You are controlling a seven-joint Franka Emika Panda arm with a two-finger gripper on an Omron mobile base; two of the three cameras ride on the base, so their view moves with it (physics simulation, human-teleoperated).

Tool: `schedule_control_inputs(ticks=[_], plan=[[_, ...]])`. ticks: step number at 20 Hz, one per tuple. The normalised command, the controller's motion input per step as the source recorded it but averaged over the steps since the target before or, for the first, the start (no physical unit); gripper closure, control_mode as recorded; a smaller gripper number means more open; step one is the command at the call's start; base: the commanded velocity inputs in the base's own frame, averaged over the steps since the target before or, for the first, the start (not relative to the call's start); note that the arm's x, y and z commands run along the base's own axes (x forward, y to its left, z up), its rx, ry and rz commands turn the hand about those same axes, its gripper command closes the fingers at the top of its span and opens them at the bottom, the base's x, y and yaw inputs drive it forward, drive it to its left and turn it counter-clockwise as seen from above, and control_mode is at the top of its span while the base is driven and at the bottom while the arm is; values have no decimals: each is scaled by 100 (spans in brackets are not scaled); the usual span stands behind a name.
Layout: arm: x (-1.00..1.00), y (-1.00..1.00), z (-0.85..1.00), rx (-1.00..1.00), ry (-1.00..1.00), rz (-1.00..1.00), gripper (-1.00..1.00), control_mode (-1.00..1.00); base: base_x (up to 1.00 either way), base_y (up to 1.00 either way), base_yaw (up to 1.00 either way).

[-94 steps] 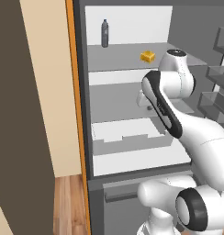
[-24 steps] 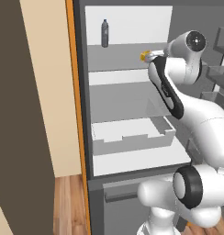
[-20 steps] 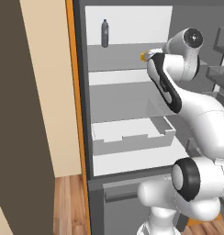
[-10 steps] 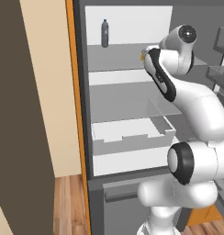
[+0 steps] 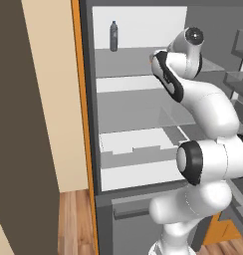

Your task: Pick the cheese from the fridge and the cheese grater from the cabinet and place them next to the salad bowl.

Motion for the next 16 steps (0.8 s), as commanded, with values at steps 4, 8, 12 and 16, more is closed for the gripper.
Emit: schedule_control_inputs(ticks=[4, 8, 12, 16], plan=[[29, -4, -12, 0, 4, 0, -100, -100, 0, 0, 0], [35, -1, -14, 0, 6, 0, -100, -100, 0, 0, 0], [36, -7, -13, 0, 6, 0, -100, -100, 0, 0, 0], [38, -16, -12, 0, 3, 0, -100, -100, 0, 0, 0]])
